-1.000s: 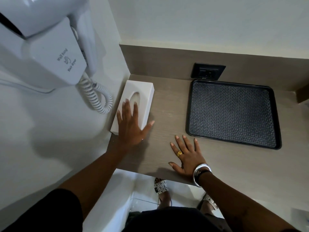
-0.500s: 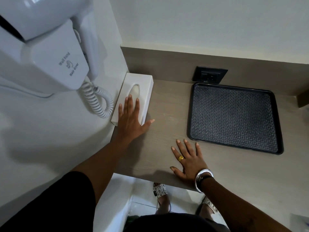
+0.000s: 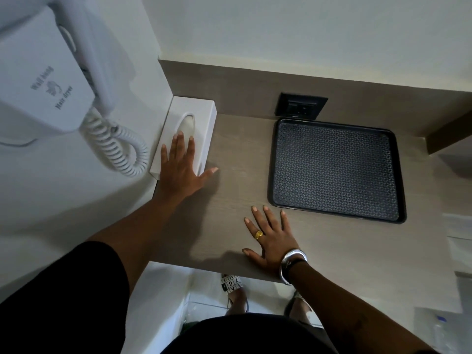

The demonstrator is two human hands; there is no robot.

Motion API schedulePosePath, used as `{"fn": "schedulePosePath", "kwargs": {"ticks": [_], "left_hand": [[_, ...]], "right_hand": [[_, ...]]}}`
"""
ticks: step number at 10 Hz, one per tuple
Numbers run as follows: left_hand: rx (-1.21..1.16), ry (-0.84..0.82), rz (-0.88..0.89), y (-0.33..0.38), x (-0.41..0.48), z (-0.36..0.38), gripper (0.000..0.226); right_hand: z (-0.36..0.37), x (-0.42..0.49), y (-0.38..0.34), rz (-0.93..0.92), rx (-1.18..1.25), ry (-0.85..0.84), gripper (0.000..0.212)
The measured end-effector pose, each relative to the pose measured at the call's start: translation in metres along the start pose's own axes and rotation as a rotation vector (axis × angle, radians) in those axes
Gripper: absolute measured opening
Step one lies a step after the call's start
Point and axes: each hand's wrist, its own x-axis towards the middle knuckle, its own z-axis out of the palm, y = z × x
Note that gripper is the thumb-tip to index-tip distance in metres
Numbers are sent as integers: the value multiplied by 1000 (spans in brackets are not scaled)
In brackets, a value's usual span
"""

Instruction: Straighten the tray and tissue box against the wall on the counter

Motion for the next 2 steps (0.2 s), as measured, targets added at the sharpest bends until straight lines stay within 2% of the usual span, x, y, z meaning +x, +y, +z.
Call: {"fn": "schedulePosePath", "kwargs": {"ticks": [1, 2], "left_hand": [[-22, -13, -16, 2, 0, -9, 113], [-98, 104, 26, 18, -4, -23, 111]], "right_hand": [[-10, 2, 1, -3, 0, -14, 81], [-22, -10, -6, 56, 149, 10, 77]]}}
